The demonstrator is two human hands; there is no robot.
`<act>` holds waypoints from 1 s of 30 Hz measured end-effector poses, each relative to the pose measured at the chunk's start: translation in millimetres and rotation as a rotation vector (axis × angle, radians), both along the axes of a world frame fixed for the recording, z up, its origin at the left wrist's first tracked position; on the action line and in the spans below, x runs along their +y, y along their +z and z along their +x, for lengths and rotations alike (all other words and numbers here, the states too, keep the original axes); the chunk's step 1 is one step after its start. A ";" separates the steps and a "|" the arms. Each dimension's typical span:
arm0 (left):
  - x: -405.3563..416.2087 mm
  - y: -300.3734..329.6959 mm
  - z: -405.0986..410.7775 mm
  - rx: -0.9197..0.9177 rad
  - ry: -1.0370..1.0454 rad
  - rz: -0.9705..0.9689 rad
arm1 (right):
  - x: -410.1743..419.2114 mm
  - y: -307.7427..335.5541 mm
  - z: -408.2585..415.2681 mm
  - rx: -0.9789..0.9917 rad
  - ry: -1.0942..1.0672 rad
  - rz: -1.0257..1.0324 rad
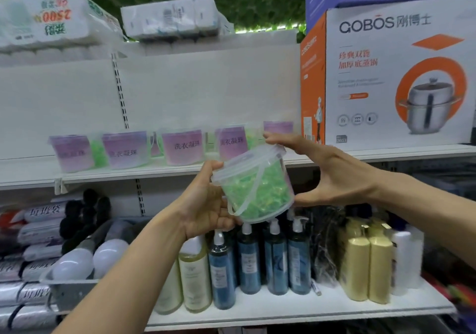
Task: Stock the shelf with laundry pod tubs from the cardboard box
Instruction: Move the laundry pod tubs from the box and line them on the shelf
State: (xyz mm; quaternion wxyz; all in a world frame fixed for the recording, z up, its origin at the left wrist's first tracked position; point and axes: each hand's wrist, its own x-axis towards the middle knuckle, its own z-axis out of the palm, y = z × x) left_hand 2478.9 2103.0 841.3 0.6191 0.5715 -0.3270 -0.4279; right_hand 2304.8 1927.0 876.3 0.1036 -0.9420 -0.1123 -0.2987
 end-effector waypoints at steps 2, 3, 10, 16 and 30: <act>-6.9 6.2 -1.9 -0.042 0.004 0.002 | -3.7 3.7 -3.7 -0.015 -0.010 0.029; -9.7 10.3 -2.2 -0.076 0.027 -0.002 | -7.2 5.7 -3.8 -0.038 -0.025 0.058; -26.7 38.2 6.8 -0.743 0.623 -0.255 | -43.9 26.8 8.4 -0.426 -0.474 -0.016; -52.9 45.8 27.9 -1.567 0.657 -0.149 | -54.1 15.9 44.0 -0.213 -0.677 -0.330; -66.6 48.5 44.1 -1.628 0.555 0.026 | -54.7 18.5 58.8 -0.067 -0.775 -0.252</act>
